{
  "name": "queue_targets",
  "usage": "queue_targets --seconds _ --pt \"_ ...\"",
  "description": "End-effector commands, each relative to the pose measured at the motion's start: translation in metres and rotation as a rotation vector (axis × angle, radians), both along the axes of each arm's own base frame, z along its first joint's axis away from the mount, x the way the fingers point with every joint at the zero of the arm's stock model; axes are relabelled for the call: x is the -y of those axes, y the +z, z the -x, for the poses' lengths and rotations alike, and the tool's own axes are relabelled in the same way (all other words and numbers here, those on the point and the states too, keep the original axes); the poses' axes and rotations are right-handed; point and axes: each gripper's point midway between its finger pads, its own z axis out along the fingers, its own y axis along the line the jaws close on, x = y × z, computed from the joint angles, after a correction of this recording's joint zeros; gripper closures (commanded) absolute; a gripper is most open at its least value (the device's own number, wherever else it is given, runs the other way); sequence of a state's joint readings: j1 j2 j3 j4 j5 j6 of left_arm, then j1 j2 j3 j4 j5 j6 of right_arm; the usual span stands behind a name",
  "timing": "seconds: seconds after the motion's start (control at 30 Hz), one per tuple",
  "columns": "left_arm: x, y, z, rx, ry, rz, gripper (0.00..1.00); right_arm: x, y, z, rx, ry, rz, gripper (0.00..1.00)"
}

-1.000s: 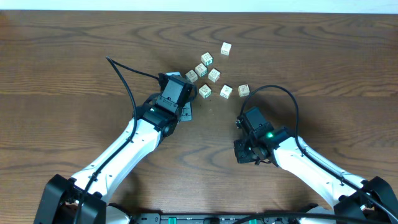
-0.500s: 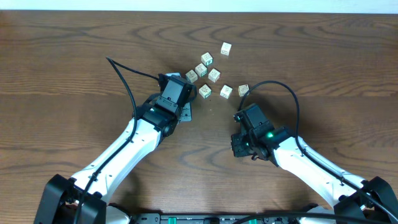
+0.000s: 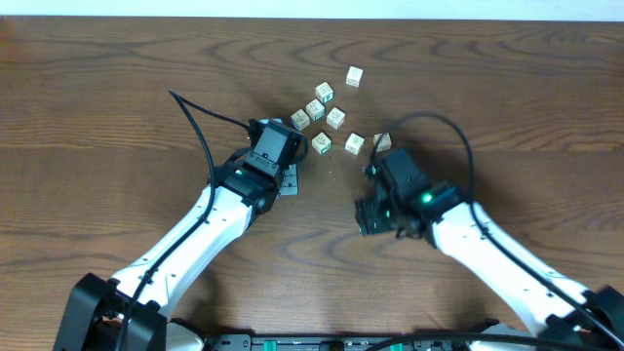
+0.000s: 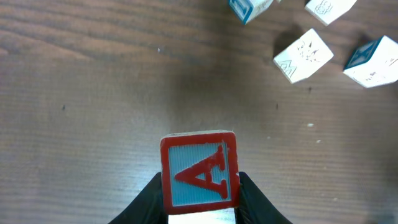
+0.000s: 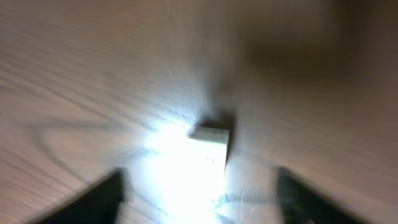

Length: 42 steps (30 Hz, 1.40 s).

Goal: Lift 5 blocks

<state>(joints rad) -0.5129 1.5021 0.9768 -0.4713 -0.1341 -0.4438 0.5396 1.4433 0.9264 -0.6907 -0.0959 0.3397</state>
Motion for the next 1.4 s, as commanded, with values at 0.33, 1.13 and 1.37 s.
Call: queue_targets --seconds 0.33,1.13,1.37 --pt "0.051 -0.007 0.052 -0.067 -0.039 0.011 0.92 0.06 0.008 -0.114 0.149 -0.094 0.026 0.09" --pt "0.076 -0.047 0.084 -0.14 0.044 0.175 0.87 0.051 -0.068 -0.171 0.024 -0.036 0.077 0.56" --pt "0.1 -0.06 0.102 -0.168 0.0 0.174 0.83 0.053 -0.069 -0.167 0.006 -0.036 0.082 0.86"
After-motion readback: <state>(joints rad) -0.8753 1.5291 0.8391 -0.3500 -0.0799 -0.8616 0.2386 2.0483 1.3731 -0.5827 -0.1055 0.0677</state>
